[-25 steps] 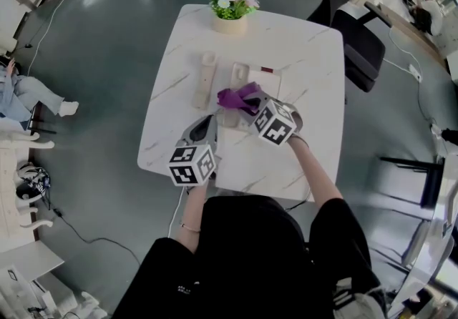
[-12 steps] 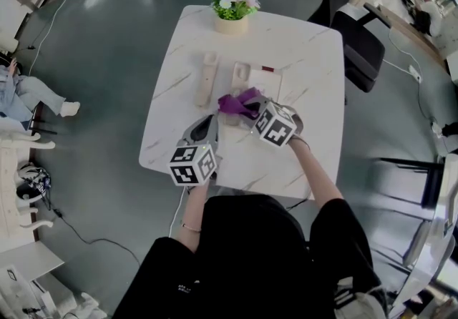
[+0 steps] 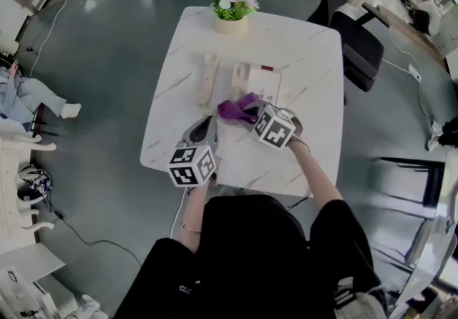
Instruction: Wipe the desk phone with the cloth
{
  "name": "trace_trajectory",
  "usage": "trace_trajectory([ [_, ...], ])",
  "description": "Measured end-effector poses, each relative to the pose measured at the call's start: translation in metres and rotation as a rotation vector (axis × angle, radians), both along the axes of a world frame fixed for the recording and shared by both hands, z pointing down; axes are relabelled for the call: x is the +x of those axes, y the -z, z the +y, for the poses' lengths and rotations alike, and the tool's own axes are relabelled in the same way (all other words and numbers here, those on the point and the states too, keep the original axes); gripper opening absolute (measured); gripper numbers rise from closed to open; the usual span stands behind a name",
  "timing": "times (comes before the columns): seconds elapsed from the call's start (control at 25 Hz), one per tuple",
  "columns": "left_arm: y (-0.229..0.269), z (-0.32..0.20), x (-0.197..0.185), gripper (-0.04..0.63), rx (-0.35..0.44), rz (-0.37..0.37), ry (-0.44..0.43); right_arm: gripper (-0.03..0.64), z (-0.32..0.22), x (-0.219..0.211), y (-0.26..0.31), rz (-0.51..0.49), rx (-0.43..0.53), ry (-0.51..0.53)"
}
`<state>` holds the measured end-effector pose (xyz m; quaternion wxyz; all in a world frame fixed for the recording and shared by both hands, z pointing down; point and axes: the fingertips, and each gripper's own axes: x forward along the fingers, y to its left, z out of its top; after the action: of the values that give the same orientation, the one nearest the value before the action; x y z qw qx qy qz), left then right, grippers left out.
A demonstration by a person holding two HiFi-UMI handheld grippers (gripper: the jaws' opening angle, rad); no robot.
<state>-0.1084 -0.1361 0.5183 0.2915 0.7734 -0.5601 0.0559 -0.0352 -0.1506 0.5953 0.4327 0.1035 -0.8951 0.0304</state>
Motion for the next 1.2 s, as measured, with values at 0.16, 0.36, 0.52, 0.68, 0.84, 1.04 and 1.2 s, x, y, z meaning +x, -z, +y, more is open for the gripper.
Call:
trace_trajectory([
  [0.16, 0.001, 0.002, 0.0, -0.003, 0.003, 0.0, -0.001, 0.037, 0.007, 0.001, 0.0, 0.011, -0.017, 0.014],
  [0.36, 0.003, 0.004, -0.001, -0.003, 0.009, 0.001, 0.001, 0.037, 0.016, 0.0, -0.003, 0.016, -0.041, 0.024],
  [0.52, 0.006, 0.004, 0.001, -0.003, 0.016, 0.0, -0.003, 0.037, 0.021, 0.0, -0.005, 0.013, -0.068, 0.027],
  [0.68, 0.008, 0.005, 0.0, -0.003, 0.021, -0.002, -0.002, 0.037, 0.027, 0.0, -0.008, 0.015, -0.094, 0.03],
  [0.84, 0.011, 0.005, -0.001, -0.003, 0.027, -0.003, 0.0, 0.037, 0.031, 0.0, -0.007, 0.009, -0.118, 0.026],
  [1.04, 0.018, 0.004, -0.001, -0.003, 0.048, -0.005, -0.003, 0.037, 0.036, 0.002, -0.004, -0.016, -0.165, 0.004],
  [1.2, 0.024, 0.005, -0.001, -0.003, 0.065, -0.004, -0.006, 0.037, 0.038, 0.004, 0.001, -0.065, -0.214, -0.04],
])
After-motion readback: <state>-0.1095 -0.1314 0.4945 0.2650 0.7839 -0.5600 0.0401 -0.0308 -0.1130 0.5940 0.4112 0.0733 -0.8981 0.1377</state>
